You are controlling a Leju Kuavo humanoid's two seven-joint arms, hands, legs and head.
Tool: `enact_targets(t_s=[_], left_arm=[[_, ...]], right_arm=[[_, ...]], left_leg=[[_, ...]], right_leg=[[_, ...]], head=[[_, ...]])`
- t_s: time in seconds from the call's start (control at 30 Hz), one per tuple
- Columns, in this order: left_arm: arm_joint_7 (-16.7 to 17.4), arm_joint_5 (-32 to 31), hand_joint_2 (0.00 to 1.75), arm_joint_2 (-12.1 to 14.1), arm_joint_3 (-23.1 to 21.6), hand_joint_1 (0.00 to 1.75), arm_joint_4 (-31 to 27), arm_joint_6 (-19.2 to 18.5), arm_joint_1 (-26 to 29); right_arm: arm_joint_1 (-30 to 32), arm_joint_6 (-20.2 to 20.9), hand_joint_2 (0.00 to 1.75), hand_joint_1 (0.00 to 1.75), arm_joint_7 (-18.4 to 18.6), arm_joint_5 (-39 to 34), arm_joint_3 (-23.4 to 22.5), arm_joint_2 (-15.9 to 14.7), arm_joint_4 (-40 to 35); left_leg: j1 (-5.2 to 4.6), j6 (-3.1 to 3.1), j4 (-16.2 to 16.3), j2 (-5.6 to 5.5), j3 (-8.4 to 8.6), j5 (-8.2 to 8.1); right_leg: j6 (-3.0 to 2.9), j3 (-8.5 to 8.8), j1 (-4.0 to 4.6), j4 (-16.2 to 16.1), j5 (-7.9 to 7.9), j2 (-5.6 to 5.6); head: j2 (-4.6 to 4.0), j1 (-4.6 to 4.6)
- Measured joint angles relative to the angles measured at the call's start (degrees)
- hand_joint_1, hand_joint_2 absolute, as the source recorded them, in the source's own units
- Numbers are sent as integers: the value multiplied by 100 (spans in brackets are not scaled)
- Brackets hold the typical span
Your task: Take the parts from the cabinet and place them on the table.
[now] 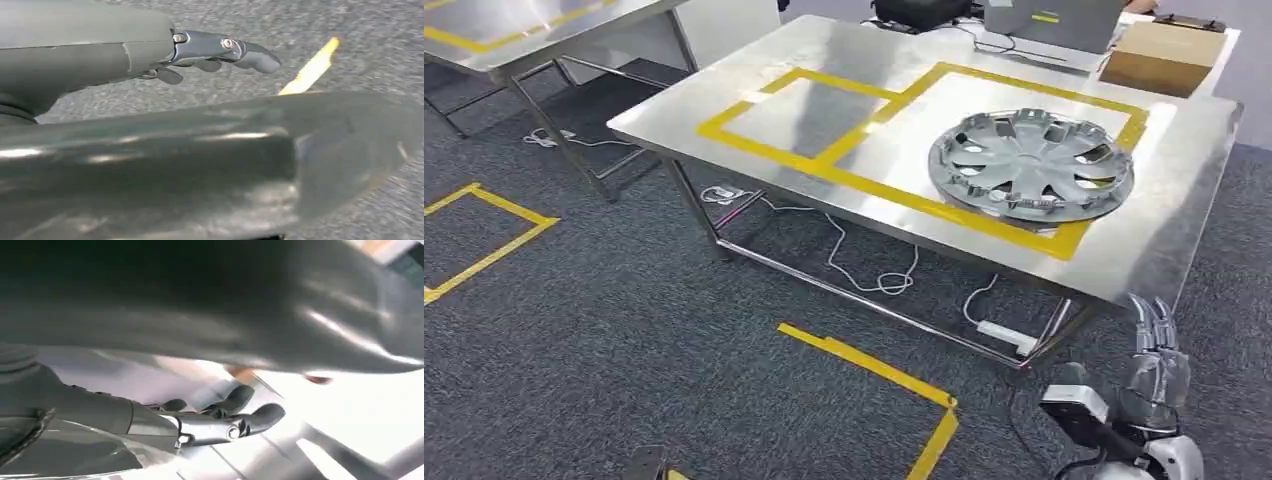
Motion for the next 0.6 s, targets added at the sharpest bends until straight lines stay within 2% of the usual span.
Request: enact_targets(t_s=[0.03, 0.07, 0.1, 0.13, 0.2, 0.23, 0.27, 0.3, 0.33, 0.4, 0.43, 0.47, 0.5, 0.53, 0.57, 0.6], left_arm=[[31, 0, 0, -11, 24, 0, 0, 16, 4], [59, -2, 0, -13, 46, 0, 0, 29, 9], [90, -2, 0, -11, 66, 0, 0, 53, 9], [105, -4, 0, -24, 81, 0, 0, 61, 14], [182, -22, 0, -48, 98, 0, 0, 94, 0], [307, -44, 0, -57, 103, 0, 0, 118, -19], [416, -48, 0, -79, 103, 0, 0, 120, -16], [451, -57, 0, -96, 105, 0, 0, 129, 0], [464, -63, 0, -118, 109, 0, 0, 140, 20], [488, -66, 0, -140, 118, 0, 0, 142, 73], [510, -72, 0, -138, 125, 0, 0, 147, 93], [531, -81, 0, -140, 140, 0, 0, 147, 108], [545, -101, 0, -149, 158, 0, 0, 142, 107], [557, -112, 0, -164, 173, 0, 0, 142, 95], [569, -118, 0, -175, 175, 0, 0, 136, 79], [575, -122, 0, -188, 177, 0, 0, 120, 65]], right_arm=[[12, 263, 0, 0, -121, -281, -183, 146, 170], [1, 551, 0, 0, -283, -527, -404, 307, 426], [-37, 739, 0, 0, -472, -707, -664, 469, 755], [-117, 833, 0, 0, -609, -776, -907, 591, 1089], [-155, 931, 0, 0, -633, -868, -1364, 790, 1615], [-193, 1016, 0, 0, -422, -962, -1569, 858, 1908], [-271, 1101, 0, 0, -353, -1056, -1812, 908, 2311], [-374, 1149, 0, 0, -487, -1121, -2100, 936, 2875], [-487, 1189, 0, 0, -637, -1167, -2389, 938, 3424], [-644, 1204, 0, 0, -814, -1276, -2975, 941, 4416], [-693, 1142, 0, 0, -796, -1245, -3228, 945, 4842], [-745, 1045, 0, 0, -653, -1152, -3456, 947, 5273], [-780, 954, 0, 0, -457, -1053, -3584, 947, 5545], [-815, 907, 0, 0, -251, -966, -3694, 949, 5801], [-854, 900, 0, 0, -123, -933, -3785, 949, 6002], [-895, 898, 0, 0, -42, -918, -3881, 956, 6187]], left_leg=[[-1, 23, -294, -17, 231, 203], [-8, 61, -832, -87, 600, 305], [-11, 114, -1427, -336, 986, 266], [-7, 165, -1842, -409, 1241, 155], [-18, 187, -1981, -328, 1266, 49], [-17, 204, -2065, -270, 1273, 5], [62, 236, -2110, -198, 1247, 76], [51, 272, -2120, -113, 1234, 108], [45, 308, -2119, -73, 1199, 133], [24, 316, -2112, 51, 1140, 168], [21, 307, -2105, 125, 1110, 184], [20, 288, -2096, 152, 1093, 200], [21, 274, -2090, 195, 1082, 207], [26, 263, -2075, 240, 1076, 212], [34, 248, -2050, 265, 1067, 205], [26, 216, -2002, 283, 1056, 188]], right_leg=[[17, -72, 3, 10, 51, 51], [35, -120, 4, 24, 96, 111], [50, -158, -10, 37, 131, 157], [78, -194, 28, 75, 160, 221], [143, -268, 15, 83, 250, 311], [180, -316, 22, 83, 296, 363], [214, -356, 41, 91, 326, 411], [228, -475, 29, 204, 187, 259], [255, -591, 22, 499, -39, 148], [322, -984, -17, 1472, -533, 46], [348, -1125, -27, 1866, -687, 30], [367, -1122, -46, 1959, -689, 19], [381, -956, -62, 1773, -579, 9], [391, -662, -81, 1334, -391, -13], [397, -298, -106, 774, -194, -45], [412, 38, -130, 265, -105, -91]], head=[[0, 0], [0, -2], [0, -4], [0, -2], [0, -11], [-2, -4], [0, 13], [0, -2], [-2, 51], [0, 66], [0, 66], [0, 68], [0, 61], [0, 66], [0, 63], [0, 72]])
